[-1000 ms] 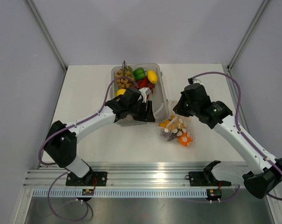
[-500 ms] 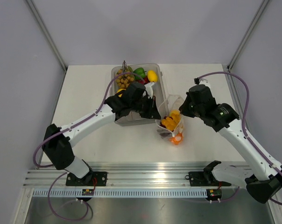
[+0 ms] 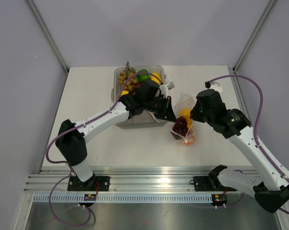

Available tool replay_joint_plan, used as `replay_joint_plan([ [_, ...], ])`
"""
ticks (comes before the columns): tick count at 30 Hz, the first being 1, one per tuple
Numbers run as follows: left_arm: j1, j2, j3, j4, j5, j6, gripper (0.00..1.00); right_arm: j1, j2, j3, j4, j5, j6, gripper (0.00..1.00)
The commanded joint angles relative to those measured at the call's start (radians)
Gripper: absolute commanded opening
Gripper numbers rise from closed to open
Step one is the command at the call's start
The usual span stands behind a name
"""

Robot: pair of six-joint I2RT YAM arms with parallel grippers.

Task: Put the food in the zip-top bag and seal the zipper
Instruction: Adjust the zipper food storage bag at the center of the board, then pick up the fake fruit from the bin.

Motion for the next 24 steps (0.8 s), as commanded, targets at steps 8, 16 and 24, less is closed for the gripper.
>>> replay_joint_plan([
  [8,0.034,0.093,0.24,-0.182,-0.069,0.202,0.62,0.003,0.005,-0.009,0.059,0.083,-0.027,0.0],
  [16,0.195,0.045,0.303,-0.28,-0.131,0.277,0.76,0.003,0.017,-0.014,0.084,0.057,-0.023,0.0],
  [24,0.344,0.037,0.302,-0.323,-0.443,0.297,0.69,0.003,0.034,0.011,0.085,0.037,-0.024,0.0],
])
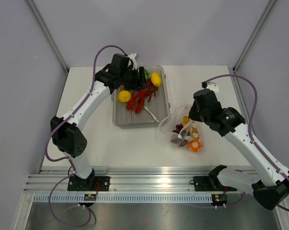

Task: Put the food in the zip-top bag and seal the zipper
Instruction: Pick up the fake fruit from the bin.

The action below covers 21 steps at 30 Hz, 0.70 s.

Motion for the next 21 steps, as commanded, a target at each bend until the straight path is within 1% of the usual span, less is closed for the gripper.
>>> replay_joint_plan([
  [1,0.02,-0.014,0.027,-0.058,-0.243,0.043,0.65,0.004,0.004,0.039,0.053,0.004,-0.005,0.0],
  [2,0.026,0.003,0.034,-0.092,-0.356,0.046,0.64,0.004,0.006,0.041,0.055,0.0,-0.007,0.0],
  [3,0.034,0.02,0.045,-0.104,-0.393,0.044,0.64,0.003,0.007,0.041,0.056,-0.003,-0.005,0.0],
  [5,0.06,0.08,0.045,-0.115,-0.453,0.044,0.69,0.004,0.007,0.041,0.056,-0.006,-0.005,0.0],
  [7,0.074,0.133,0.039,-0.103,-0.482,0.043,0.72,0.003,0.009,0.042,0.055,-0.006,-0.007,0.0],
  [8,0.074,0.152,0.039,-0.091,-0.519,0.047,0.73,0.003,0.007,0.041,0.052,-0.002,-0.007,0.0],
  [11,0.075,0.221,0.053,-0.069,-0.556,0.047,0.78,0.003,0.006,0.045,0.041,0.0,-0.004,0.0],
  [13,0.079,0.27,0.073,-0.054,-0.561,0.05,0.79,0.004,0.004,0.047,0.032,-0.002,-0.005,0.0],
  [17,0.08,0.35,0.139,-0.075,-0.619,0.063,0.8,0.003,-0.002,0.062,0.003,0.013,-0.007,0.0],
  [21,0.082,0.381,0.156,-0.068,-0.66,0.084,0.83,0.004,-0.011,0.068,-0.025,0.033,-0.011,0.0],
])
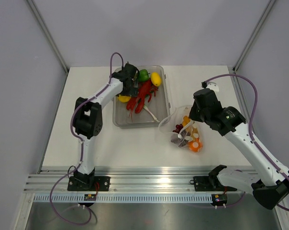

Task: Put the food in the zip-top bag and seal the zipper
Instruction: Pick up the fake fruit from the bin.

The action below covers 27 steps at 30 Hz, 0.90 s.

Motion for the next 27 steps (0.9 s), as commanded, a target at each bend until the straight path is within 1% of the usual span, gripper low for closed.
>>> replay_joint_plan([
  [1,0.002,0.002,0.068,0.04,-0.097,0.033,0.84,0.004,-0.022,0.05,-0.003,0.037,-0.006,0.0],
  [7,0.004,0.068,0.097,0.041,-0.134,0.054,0.88,0.003,-0.008,0.042,-0.01,0.037,0.003,0.0],
  [12,0.002,0.117,0.106,0.034,-0.13,0.054,0.88,0.003,-0.014,0.032,-0.018,0.046,0.008,0.0],
  [17,0.002,0.135,0.091,0.041,-0.112,0.036,0.85,0.004,-0.006,0.032,-0.02,0.05,0.011,0.0],
  [19,0.004,0.134,0.085,0.047,-0.109,0.033,0.81,0.004,-0.003,0.036,-0.021,0.049,0.013,0.0],
  [21,0.002,0.132,0.085,0.045,-0.114,0.031,0.7,0.003,0.0,0.042,-0.023,0.05,0.011,0.0],
  [23,0.002,0.12,0.079,0.045,-0.12,0.03,0.64,0.004,0.001,0.044,-0.023,0.05,0.011,0.0],
  [24,0.002,0.1,0.076,0.051,-0.121,0.03,0.58,0.003,0.0,0.044,-0.023,0.05,0.011,0.0],
  [27,0.002,0.041,0.053,0.059,-0.126,0.031,0.49,0.003,0.001,0.042,-0.02,0.046,0.016,0.0],
])
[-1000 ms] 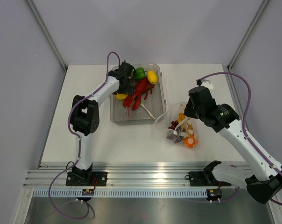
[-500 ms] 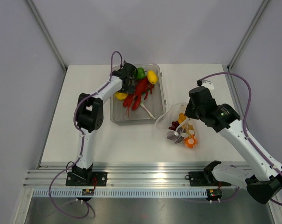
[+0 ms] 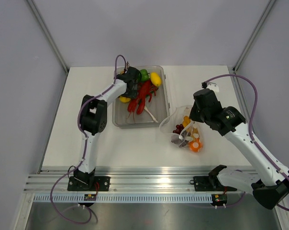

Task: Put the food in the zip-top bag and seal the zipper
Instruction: Pick up the fake fruit from the bin.

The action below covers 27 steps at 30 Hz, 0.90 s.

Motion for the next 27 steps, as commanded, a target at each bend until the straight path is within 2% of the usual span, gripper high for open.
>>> replay_joint_plan([
  [1,0.005,-0.11,-0.023,0.034,-0.03,-0.009,0.45,0.004,0.003,0.04,0.004,0.034,0.016,0.0],
  [4,0.003,-0.187,-0.056,0.041,-0.011,-0.016,0.4,0.003,0.003,0.034,0.018,0.022,0.018,0.0],
  [12,-0.009,-0.331,-0.131,0.026,0.048,-0.041,0.4,0.003,0.007,0.023,0.043,0.005,0.015,0.0],
  [17,-0.054,-0.46,-0.178,0.02,0.145,-0.024,0.39,0.003,0.013,0.018,0.061,-0.007,0.013,0.0],
  [20,-0.083,-0.535,-0.192,-0.018,0.223,-0.01,0.37,0.004,0.016,0.02,0.07,-0.015,0.01,0.0],
  [24,-0.136,-0.648,-0.244,-0.015,0.433,0.022,0.37,0.004,0.018,0.014,0.086,-0.018,0.007,0.0],
  [27,-0.193,-0.733,-0.281,-0.035,0.54,0.039,0.37,0.003,0.019,0.014,0.09,-0.022,0.004,0.0],
])
